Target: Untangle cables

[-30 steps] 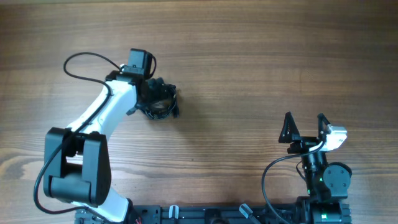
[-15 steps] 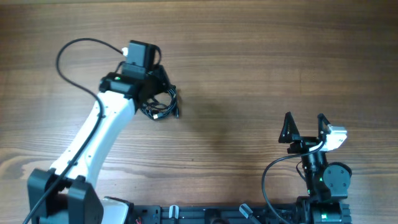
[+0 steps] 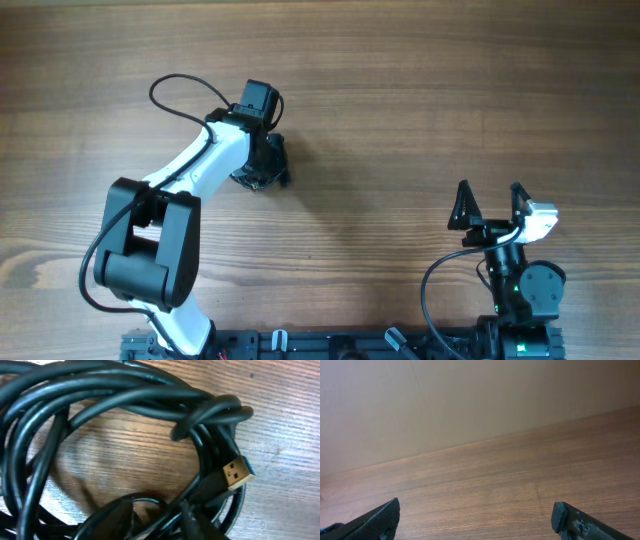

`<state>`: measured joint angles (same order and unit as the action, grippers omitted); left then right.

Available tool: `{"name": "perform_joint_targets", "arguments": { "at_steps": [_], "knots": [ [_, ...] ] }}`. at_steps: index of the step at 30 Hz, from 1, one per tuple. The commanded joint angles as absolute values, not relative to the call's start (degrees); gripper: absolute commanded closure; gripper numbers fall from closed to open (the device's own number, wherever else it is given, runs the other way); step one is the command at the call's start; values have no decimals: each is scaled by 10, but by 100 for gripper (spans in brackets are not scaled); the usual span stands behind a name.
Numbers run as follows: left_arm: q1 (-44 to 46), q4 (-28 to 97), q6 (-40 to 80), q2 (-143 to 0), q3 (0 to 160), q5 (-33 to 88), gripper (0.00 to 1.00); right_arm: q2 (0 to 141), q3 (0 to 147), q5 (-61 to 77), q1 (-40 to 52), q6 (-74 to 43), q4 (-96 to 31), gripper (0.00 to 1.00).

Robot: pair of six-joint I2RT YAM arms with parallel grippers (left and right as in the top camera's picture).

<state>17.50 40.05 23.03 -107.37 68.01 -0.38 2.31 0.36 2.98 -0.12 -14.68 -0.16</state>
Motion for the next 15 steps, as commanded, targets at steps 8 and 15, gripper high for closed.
{"name": "perform_joint_targets", "arguments": {
  "at_steps": [8, 15],
  "knots": [
    [174, 395, 227, -1094, 685, 0, 20, 24, 4, 39, 1, -137, 0, 0],
    [175, 394, 227, -1066, 683, -1, 12, 24, 4, 39, 1, -136, 0, 0]
  ]
}}
